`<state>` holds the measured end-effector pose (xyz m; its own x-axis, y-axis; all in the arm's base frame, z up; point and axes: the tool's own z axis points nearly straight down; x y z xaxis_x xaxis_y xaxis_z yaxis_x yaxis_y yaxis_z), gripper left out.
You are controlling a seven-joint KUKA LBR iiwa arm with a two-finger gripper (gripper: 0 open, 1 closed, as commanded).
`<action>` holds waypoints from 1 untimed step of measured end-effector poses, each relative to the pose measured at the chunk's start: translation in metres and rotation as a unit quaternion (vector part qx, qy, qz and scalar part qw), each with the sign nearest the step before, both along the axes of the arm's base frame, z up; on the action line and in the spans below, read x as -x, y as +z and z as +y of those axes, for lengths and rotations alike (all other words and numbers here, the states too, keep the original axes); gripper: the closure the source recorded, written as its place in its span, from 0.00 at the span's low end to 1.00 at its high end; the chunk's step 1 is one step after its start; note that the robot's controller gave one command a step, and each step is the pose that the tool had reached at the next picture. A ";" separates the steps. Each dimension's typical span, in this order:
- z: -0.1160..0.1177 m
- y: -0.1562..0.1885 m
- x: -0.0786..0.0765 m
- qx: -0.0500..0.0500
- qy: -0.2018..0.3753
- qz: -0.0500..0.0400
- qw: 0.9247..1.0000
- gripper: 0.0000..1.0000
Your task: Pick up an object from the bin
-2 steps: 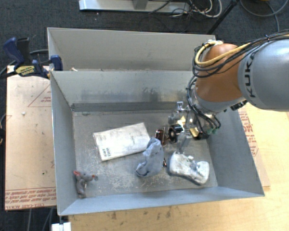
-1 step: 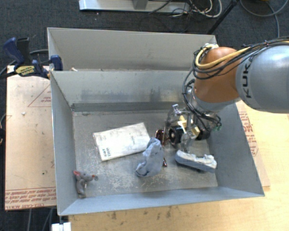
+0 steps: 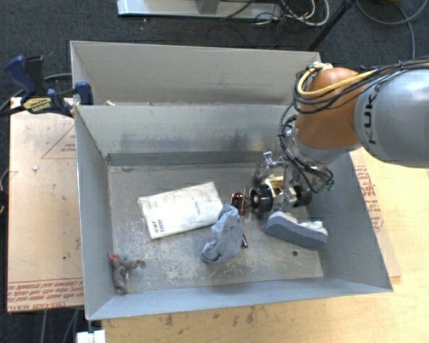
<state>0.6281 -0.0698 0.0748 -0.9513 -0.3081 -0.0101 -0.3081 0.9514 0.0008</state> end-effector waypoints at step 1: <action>-0.012 -0.002 -0.018 0.002 0.125 0.001 0.992 0.00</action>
Offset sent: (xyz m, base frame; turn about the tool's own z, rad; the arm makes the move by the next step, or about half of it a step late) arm 0.0000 0.0000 0.0000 0.0000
